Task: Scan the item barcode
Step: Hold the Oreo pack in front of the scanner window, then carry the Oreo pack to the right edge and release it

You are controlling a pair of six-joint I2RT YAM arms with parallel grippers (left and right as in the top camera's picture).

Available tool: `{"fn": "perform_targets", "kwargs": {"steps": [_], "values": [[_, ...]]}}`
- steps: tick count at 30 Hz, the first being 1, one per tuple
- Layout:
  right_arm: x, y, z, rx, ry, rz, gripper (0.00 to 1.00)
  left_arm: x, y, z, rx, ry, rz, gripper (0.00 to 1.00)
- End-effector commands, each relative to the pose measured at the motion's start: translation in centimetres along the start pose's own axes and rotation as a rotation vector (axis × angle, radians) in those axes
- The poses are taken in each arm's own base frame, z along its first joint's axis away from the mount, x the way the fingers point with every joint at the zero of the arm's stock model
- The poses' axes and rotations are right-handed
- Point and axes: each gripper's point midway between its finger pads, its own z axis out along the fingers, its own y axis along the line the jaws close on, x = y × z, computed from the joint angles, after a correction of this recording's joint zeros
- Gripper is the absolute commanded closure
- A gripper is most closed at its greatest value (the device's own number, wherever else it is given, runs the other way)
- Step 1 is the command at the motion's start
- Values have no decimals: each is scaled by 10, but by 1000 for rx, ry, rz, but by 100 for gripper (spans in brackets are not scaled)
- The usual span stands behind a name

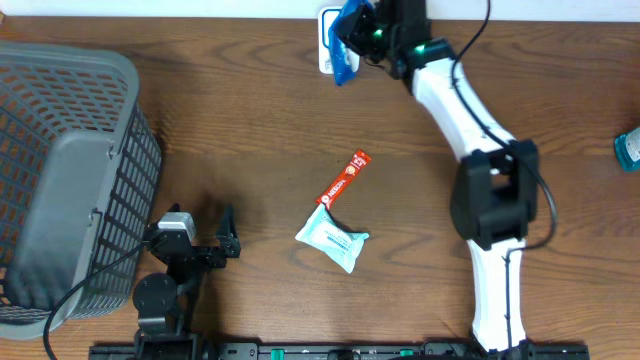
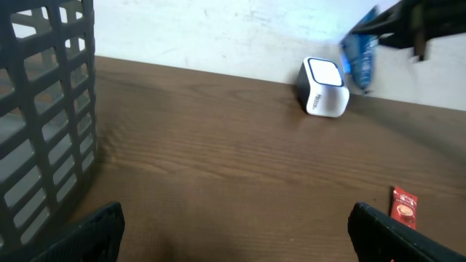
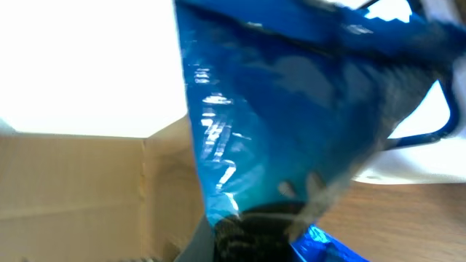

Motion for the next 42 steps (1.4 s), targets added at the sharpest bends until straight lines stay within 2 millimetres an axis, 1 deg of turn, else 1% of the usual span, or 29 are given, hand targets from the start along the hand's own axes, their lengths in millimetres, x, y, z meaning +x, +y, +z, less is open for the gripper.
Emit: {"fn": "perform_targets", "kwargs": {"steps": [1,4,5,19,22,25,27,29,31,32,34,37,40,42], "values": [[15,-10,28,-24,10,224,99,16,2,1,-2,49,-13,2],[16,-12,39,-55,-4,267,99,16,2,1,-2,49,-13,2],[16,-15,41,-46,-15,284,99,16,2,1,-2,50,-13,2],[4,-22,42,-13,-99,319,99,16,2,1,-2,49,-13,2],[0,-16,40,-20,-108,249,99,16,2,1,-2,49,-13,2],[-6,-4,30,10,-101,121,99,16,2,1,-2,49,-13,2],[-10,3,14,60,-82,75,99,16,2,1,-2,49,-13,2],[-13,12,-7,102,-56,50,99,16,2,1,-2,49,-13,2],[-16,19,-34,147,-36,39,99,16,2,1,-2,49,-13,2],[-18,22,-51,174,-29,38,99,16,2,1,-2,50,-13,2],[-23,22,-85,233,-14,43,99,16,2,1,-2,49,-13,2],[-27,3,-137,363,5,62,99,16,2,1,-2,49,-13,2],[-28,-31,-195,529,42,85,99,16,2,1,-2,49,-13,2],[-25,-53,-228,608,96,78,99,16,2,1,-2,49,-13,2]]}}
